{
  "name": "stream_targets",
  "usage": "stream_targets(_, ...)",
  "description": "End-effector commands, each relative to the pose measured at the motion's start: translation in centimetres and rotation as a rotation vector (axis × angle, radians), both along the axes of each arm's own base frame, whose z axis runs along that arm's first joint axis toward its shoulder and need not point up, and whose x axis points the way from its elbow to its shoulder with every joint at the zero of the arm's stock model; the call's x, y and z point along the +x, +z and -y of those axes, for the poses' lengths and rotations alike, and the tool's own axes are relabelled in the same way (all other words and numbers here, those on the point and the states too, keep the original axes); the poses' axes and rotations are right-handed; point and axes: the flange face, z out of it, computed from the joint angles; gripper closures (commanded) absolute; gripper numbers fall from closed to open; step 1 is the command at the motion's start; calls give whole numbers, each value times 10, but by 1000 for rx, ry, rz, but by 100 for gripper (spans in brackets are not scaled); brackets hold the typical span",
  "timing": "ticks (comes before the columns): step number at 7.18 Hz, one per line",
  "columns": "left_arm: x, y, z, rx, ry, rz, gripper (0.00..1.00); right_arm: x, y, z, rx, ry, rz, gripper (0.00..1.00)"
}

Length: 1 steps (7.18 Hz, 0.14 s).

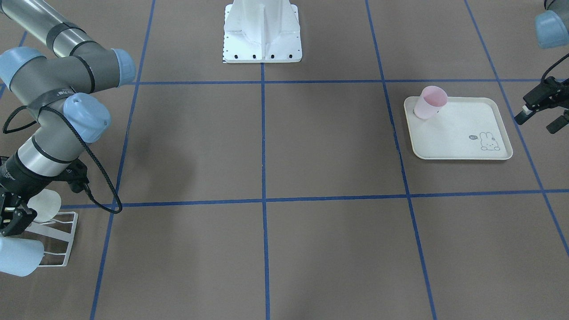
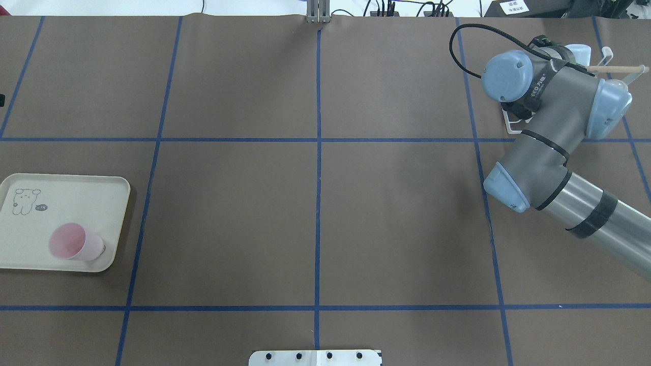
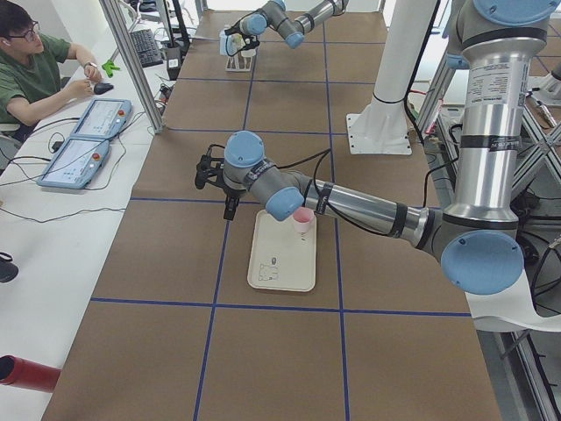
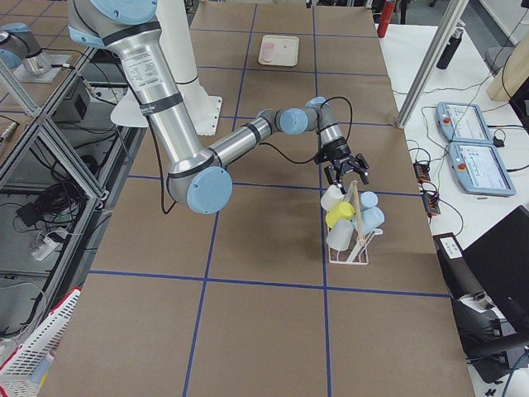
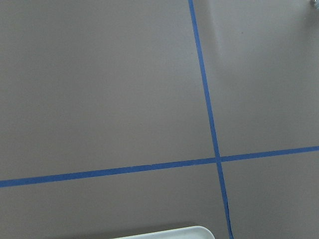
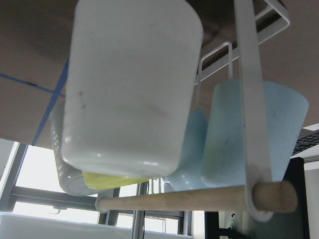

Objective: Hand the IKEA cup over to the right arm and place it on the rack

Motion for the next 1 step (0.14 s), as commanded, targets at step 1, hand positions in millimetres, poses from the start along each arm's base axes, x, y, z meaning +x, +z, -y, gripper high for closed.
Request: stream_targets(1,2,-5,3,34,9,2,0,29,-95,-13,72,9,274,1)
